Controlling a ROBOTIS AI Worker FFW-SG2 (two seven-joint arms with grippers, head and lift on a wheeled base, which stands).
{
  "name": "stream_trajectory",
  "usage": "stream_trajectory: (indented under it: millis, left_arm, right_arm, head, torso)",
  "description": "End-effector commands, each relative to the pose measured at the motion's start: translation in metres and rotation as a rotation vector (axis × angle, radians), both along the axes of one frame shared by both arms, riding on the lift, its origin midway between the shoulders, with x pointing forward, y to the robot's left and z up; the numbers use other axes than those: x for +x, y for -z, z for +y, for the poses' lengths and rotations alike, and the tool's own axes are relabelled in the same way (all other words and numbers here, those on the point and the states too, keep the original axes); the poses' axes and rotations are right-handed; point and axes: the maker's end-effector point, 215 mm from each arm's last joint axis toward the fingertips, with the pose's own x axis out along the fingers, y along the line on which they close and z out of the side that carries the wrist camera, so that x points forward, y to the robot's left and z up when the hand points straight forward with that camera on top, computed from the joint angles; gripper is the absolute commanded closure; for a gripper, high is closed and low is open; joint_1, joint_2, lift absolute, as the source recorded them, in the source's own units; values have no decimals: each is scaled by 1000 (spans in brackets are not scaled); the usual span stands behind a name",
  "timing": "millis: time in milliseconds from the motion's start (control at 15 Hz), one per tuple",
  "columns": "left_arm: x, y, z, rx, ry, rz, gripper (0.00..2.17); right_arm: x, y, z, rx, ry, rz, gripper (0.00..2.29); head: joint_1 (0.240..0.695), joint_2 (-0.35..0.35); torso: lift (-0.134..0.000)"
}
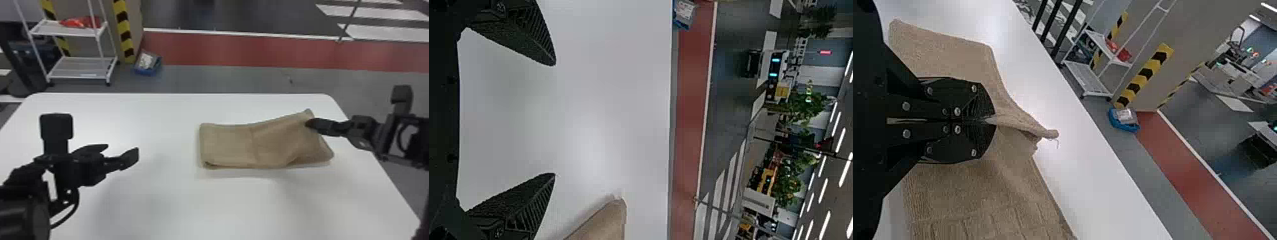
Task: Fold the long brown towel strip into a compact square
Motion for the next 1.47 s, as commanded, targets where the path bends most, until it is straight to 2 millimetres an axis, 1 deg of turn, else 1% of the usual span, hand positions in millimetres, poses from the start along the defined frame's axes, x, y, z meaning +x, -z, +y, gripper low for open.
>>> stream_trajectory:
  millis: [0,67,333,400,467,533,600,667,733,800,867,933,1000,1067,1200,1333,1400]
  left_arm:
    - [-1,3,-10,-1,13,6,97]
    - [-2,5,-12,0,16,10,97]
    - [-4,6,-8,5,6,10,100]
    - [-4,6,-8,6,5,10,100]
    - [-4,6,-8,6,5,10,100]
    - [-4,6,-7,8,3,9,100]
    - [-4,6,-6,7,2,8,100]
    - [-4,7,-7,7,3,12,100]
    - [-4,9,-8,8,5,13,100]
    - [-4,10,-12,8,12,12,100]
    - [-5,12,-15,7,18,16,100]
    - [-6,13,-15,7,19,18,100]
    - [-7,14,-16,9,21,15,100]
    - [-7,14,-16,8,20,12,100]
    - [-7,14,-11,12,13,6,100]
    - [-8,14,-10,12,12,5,100]
    - [-8,14,-10,12,12,5,100]
  right_arm:
    - [4,13,-9,-26,10,-8,1119]
    - [4,18,-7,-26,7,-3,1119]
    - [8,20,-3,-39,-7,-5,1119]
    - [8,18,-2,-38,-8,-6,1119]
    - [9,8,-2,-26,-5,-11,1119]
    - [7,-8,-11,-4,9,-5,1119]
    - [3,-14,-22,5,19,11,1119]
    - [1,-15,-31,-10,29,12,1119]
    - [3,-14,-36,-24,32,-2,1119]
    - [5,-3,-47,-43,52,-14,1119]
    - [8,9,-48,-49,52,-10,1119]
    - [13,19,-50,-67,49,-20,1119]
    - [14,26,-53,-79,52,-12,1119]
    - [16,27,-54,-83,54,-14,1119]
    - [19,28,-50,-95,43,-13,1119]
    - [19,28,-46,-95,34,-11,1119]
    - [21,21,-44,-86,34,-18,1119]
  head:
    - [695,-115]
    - [695,-132]
    - [695,-142]
    - [695,-139]
    - [695,-137]
    - [695,-136]
    - [695,-135]
    - [695,-140]
    - [695,-146]
    - [695,-154]
    - [695,-161]
    - [695,-169]
    - [695,-183]
    - [695,-188]
    - [695,-192]
    - [695,-190]
    - [695,-184]
  torso:
    - [-124]
    - [-124]
    - [-124]
    - [-124]
    - [-124]
    - [-124]
    - [-124]
    - [-124]
    - [-124]
    - [-124]
    - [-124]
    - [-124]
    - [-124]
    - [-124]
    - [-124]
    - [-124]
    - [-124]
